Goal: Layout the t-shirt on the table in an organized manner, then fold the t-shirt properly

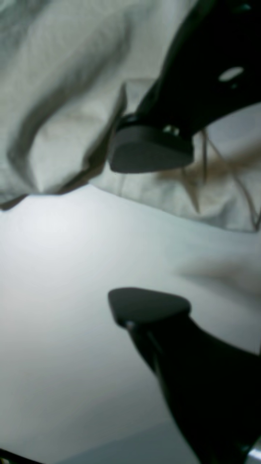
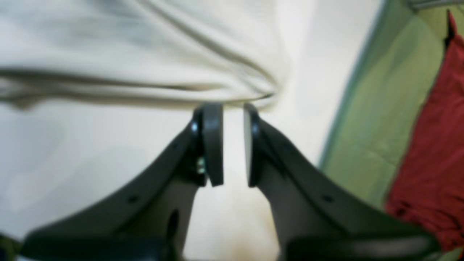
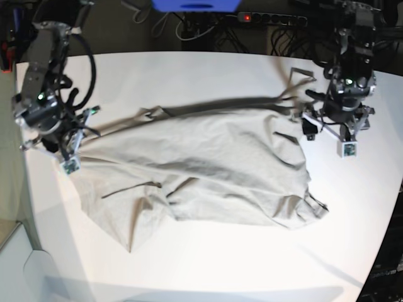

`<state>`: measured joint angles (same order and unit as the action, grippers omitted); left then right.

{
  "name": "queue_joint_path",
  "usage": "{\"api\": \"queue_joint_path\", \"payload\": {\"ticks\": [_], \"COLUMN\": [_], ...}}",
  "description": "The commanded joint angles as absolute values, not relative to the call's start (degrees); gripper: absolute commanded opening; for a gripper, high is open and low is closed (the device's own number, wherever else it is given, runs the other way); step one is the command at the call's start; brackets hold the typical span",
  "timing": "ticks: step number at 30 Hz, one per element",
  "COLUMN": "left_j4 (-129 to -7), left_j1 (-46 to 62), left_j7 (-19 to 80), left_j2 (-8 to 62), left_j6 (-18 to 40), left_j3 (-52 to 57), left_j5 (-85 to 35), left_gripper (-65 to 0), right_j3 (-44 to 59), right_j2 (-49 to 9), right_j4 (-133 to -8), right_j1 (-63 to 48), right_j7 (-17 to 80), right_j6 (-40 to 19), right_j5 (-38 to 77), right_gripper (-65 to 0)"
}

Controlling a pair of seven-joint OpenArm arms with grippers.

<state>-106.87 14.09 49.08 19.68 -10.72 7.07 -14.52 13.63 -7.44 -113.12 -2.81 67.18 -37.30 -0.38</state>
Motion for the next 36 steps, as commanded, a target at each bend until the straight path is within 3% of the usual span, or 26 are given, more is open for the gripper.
{"api": "queue_joint_path", "payload": {"ticks": [1, 12, 20, 23, 36], "left_j4": [-107.1, -103.1, -103.0, -103.1, -103.2], "left_j1": [13.1, 12.9, 13.7, 14.9, 15.0], "left_j7": [48.3, 48.1, 48.2, 47.8, 47.8], "left_j2": [20.0, 20.4, 20.6, 20.6, 20.6], "left_j6": [-10.8, -10.8, -10.7, -10.7, -10.7], "left_j3": [7.3, 12.0, 15.9, 16.0, 16.0], "left_j5": [-14.5, -14.6, -14.8, -14.5, -14.5], "left_gripper": [-17.3, -17.3, -17.3, -17.3, -17.3], "right_j3": [13.7, -0.7, 1.9, 1.6, 1.5], "right_j2": [-7.1, -3.3, -0.8, -0.7, 0.5], "right_j4": [-114.3, -114.2, -114.2, -113.8, -102.2], "right_j1": [-3.1, -8.2, -8.8, -8.8, -6.7], "right_j7": [67.1, 66.5, 67.1, 67.1, 61.5], "right_j6": [-38.1, -37.8, -37.7, -37.7, -37.7], "right_j5": [-0.3, -0.3, -0.4, -0.4, -0.2], "right_gripper": [-53.1, -52.3, -32.3, -28.1, -27.7]}}
